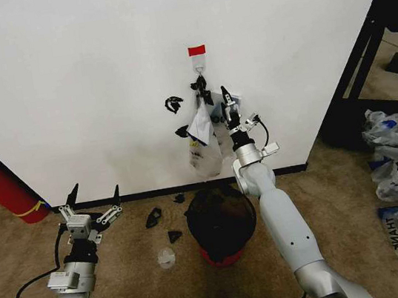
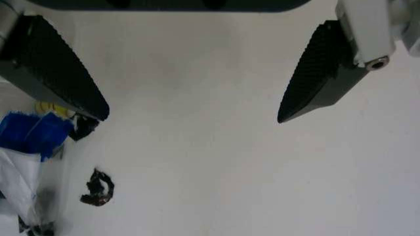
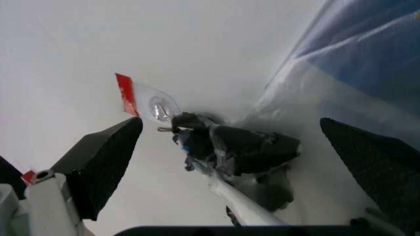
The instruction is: Pick up the garbage bag from the wall and place it over the trash bin.
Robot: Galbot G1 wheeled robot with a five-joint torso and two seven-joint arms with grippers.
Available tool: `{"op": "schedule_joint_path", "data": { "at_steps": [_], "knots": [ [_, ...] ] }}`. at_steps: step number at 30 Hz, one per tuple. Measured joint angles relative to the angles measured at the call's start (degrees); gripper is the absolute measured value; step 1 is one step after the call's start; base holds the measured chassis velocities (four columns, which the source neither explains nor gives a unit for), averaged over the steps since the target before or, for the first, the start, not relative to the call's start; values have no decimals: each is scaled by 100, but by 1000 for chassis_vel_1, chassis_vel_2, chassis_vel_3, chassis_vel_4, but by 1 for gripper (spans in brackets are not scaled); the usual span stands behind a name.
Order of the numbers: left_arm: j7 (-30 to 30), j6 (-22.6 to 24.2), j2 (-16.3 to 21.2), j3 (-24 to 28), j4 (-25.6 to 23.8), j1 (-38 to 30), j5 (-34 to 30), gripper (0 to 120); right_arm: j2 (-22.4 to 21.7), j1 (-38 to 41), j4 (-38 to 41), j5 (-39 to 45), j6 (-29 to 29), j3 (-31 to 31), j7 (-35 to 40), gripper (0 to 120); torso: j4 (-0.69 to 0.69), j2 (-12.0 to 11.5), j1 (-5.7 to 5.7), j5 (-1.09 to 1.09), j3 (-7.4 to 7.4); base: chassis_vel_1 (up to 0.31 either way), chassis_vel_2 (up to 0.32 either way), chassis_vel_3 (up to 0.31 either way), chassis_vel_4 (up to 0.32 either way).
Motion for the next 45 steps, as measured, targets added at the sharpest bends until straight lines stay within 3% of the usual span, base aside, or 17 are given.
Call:
{"op": "schedule_joint_path", "data": {
  "at_steps": [16,30,35,45],
  "knots": [
    [1,-23,-58,-4,-128,116,34,100,-10,76,-97,-243,133,-184,534,100,1,0,0,0,0,0,0,0,0],
    [4,-161,-133,-111,-268,335,78,100,-12,125,-48,-535,154,-373,566,99,0,1,-1,0,-1,0,0,0,0],
    [4,-221,-141,-162,-305,416,77,100,-11,148,0,-574,198,-367,565,86,0,1,-1,0,0,0,0,0,0],
    [6,-336,-244,-144,-331,537,120,100,-12,266,67,-651,260,-315,545,48,0,1,-1,0,0,0,0,0,0]
  ]
}}
